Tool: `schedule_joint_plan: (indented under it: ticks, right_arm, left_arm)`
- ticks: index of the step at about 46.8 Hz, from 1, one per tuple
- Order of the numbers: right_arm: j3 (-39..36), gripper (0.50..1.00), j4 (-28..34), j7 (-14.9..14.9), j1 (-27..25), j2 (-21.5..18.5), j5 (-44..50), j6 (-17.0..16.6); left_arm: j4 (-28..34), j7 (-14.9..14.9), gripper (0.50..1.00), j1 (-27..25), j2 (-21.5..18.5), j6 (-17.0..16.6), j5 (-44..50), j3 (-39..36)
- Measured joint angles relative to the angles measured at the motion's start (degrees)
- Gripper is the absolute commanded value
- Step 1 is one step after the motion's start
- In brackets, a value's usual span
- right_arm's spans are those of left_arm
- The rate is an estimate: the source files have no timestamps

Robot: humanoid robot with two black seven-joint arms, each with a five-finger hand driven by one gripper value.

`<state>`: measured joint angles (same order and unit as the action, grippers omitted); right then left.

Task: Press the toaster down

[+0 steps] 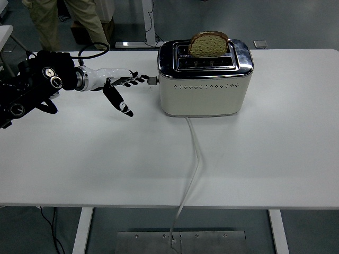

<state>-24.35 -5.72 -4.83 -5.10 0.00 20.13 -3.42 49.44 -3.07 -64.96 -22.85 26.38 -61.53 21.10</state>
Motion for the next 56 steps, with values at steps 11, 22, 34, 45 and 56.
schedule_joint_plan:
  ticks: [11,22,34,45,56]
  right_arm:
    - [0.01,0.998,0.00,0.00,0.01,0.00,0.00,0.00]
    - [0.01,1.000,0.00,0.00,0.01,0.00,0.00,0.00]
    - [0.01,1.000,0.10,0.00,0.00,0.00,0.00,-0.02]
    - [0.01,1.000,0.10,0.00,0.00,0.00,0.00,-0.02]
    - [0.01,1.000,0.18,0.00,-0.09,0.00,0.00,-0.02]
  left_arm:
    - [-0.24,0.01,1.000,0.00,0.53,-0.20,0.15,0.00]
    - [-0.42,0.00,1.000,0.16,1.39,-0.45,0.29,0.00]
    - [-0.46,0.00,1.000,1.29,1.77,-0.56,0.36,0.00]
    - [-1.35,0.01,1.000,2.11,2.08,-1.50,0.39,0.00]
    - [-1.63,0.15,1.000,2.16,2.32,-1.60,0.52,-0.01]
